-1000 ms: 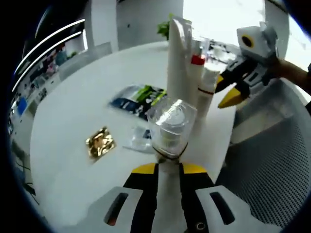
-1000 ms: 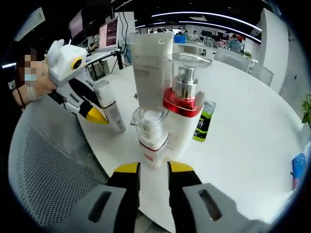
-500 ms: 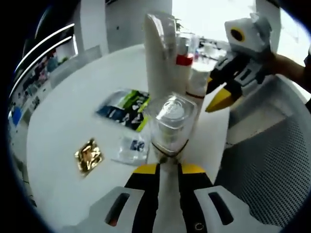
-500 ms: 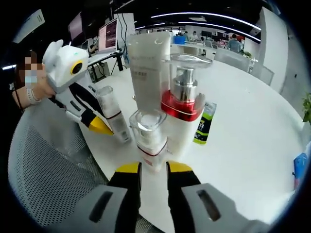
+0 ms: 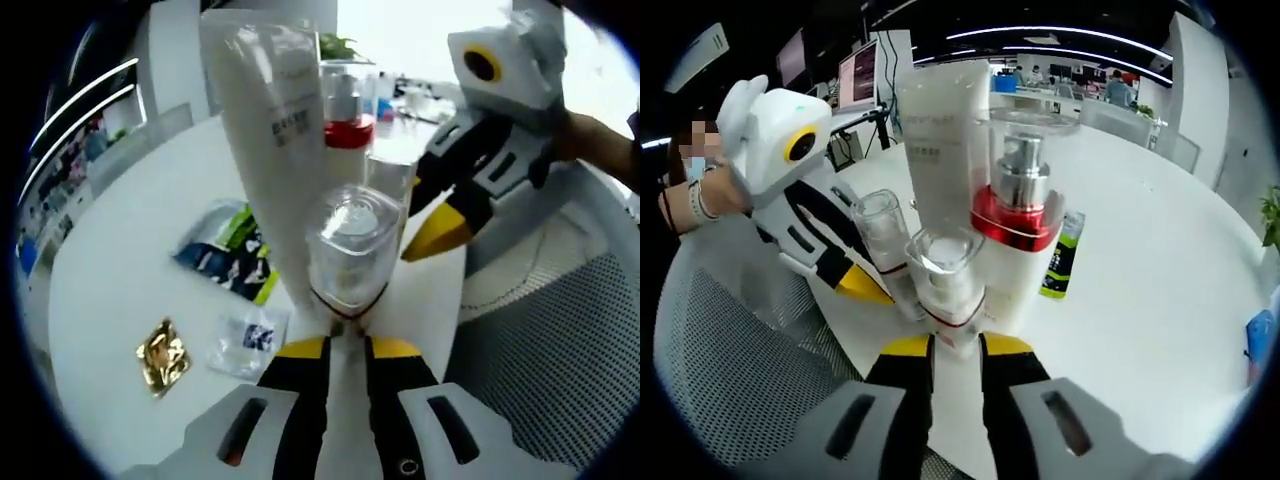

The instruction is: Arrange the skincare products in the storage area until every visible bottle or jar stands upright without overlapping.

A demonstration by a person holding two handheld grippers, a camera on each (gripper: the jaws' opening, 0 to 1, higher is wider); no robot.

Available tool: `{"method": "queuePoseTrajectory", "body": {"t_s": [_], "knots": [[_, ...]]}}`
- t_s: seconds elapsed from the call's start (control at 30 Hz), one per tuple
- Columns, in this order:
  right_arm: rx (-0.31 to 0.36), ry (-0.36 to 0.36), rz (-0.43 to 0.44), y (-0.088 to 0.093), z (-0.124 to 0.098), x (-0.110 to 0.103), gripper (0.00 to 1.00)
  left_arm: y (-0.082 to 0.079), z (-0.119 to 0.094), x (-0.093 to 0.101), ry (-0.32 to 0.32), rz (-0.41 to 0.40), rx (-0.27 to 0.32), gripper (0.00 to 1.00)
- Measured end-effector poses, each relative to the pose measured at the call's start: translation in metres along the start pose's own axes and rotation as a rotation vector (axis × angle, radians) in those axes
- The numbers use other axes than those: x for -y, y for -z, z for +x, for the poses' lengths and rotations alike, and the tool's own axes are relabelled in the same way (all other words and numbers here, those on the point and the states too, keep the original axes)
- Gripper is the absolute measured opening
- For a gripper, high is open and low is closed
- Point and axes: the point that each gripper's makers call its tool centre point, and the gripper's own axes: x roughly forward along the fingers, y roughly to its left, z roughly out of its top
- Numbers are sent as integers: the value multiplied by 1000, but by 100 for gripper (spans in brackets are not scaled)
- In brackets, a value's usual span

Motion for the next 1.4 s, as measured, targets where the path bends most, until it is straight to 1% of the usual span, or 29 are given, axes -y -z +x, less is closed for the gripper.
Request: {"method": "queuePoseTrajectory", "body": {"t_s": [0.27,0.4,0.43,0.53,0.73,0.93,1.2,1.4], "knots": [[2,1,18,2,1,-1,17,-6,7,4,0,-17,9,8],[2,5,18,2,1,0,15,-7,10,6,3,-32,11,6],[2,9,16,2,1,1,15,-7,11,7,5,-50,10,6],[5,10,23,1,1,1,16,-8,13,8,-2,-57,16,6],[8,15,25,1,2,2,16,-7,14,7,-7,-55,7,6],[9,14,23,2,2,4,15,-9,16,7,-13,-64,13,6],[-3,10,7,2,2,6,15,-9,17,7,-15,-67,14,6],[-7,16,11,3,-1,7,17,-9,15,5,-19,-65,15,7]]}}
